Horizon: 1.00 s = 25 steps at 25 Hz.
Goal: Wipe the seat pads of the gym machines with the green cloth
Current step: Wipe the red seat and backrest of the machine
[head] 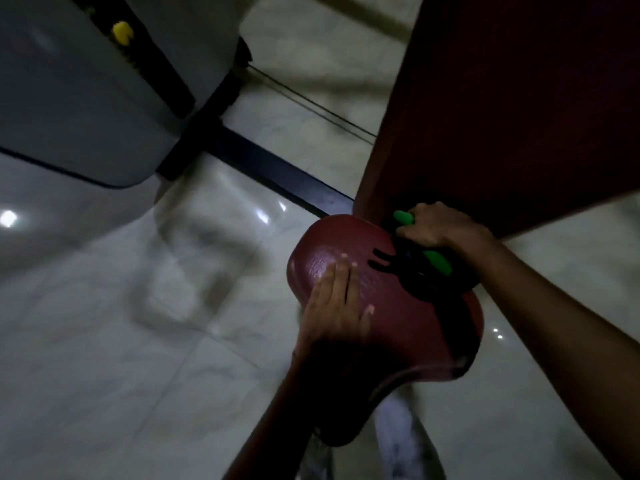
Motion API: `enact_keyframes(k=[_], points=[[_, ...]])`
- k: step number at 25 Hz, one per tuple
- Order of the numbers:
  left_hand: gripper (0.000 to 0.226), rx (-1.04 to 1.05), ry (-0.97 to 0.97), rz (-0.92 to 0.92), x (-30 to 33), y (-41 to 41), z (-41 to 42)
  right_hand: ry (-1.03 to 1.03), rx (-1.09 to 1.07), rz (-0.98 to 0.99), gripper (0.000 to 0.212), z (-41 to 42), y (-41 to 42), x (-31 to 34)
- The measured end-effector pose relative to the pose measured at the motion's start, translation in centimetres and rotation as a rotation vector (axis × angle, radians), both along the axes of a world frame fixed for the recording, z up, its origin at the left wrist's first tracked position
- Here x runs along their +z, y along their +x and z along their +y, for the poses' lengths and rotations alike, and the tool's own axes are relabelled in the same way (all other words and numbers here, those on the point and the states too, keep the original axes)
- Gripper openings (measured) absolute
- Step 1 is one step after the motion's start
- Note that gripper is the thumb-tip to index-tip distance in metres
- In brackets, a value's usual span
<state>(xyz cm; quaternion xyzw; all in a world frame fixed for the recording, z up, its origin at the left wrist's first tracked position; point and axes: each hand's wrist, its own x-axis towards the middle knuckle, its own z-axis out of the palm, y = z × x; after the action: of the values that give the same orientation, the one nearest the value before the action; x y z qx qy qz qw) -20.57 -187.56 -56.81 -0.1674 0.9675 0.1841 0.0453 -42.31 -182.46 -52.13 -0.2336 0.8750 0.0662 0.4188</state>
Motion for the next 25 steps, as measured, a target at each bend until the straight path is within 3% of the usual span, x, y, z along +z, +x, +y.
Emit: enact_keyframes(k=[2, 5, 11, 16, 19, 22, 25], points=[[0.065, -0.108, -0.007, -0.058, 0.1, -1.4, -1.7, 0.06, -0.015, -0.053, 0.055, -0.3, -0.6, 0.4], [0.067, -0.232, -0.091, -0.09, -0.3, -3.1, -3.2, -0.047, -0.028, -0.015, 0.051, -0.2, 0.1, -0.5], [0.068, -0.229, -0.04, -0.045, -0.5, -2.6, -3.3, 0.067, -0.217, -0.077, 0.047, 8.3, -0.6, 0.1], [0.066, -0.317, -0.064, -0.104, 0.4, -3.3, -3.4, -0.283, -0.336, 0.025, 0.04, 8.8, 2.0, -1.5], [0.058, -0.512, -0.058, -0.047, 0.8, -4.4, -3.2, -0.29, -0.415, 0.006, 0.026, 12.0, 2.2, -1.0], [0.055, -0.722, -0.061, -0.035, 0.6, -5.9, -1.3, -0.282, -0.672, -0.086, 0.021, 16.9, 3.6, -1.3], [0.058, -0.825, -0.052, -0.03, -0.5, -7.6, 0.7, -0.507, -0.92, 0.008, 0.002, 17.9, 6.1, -2.6]])
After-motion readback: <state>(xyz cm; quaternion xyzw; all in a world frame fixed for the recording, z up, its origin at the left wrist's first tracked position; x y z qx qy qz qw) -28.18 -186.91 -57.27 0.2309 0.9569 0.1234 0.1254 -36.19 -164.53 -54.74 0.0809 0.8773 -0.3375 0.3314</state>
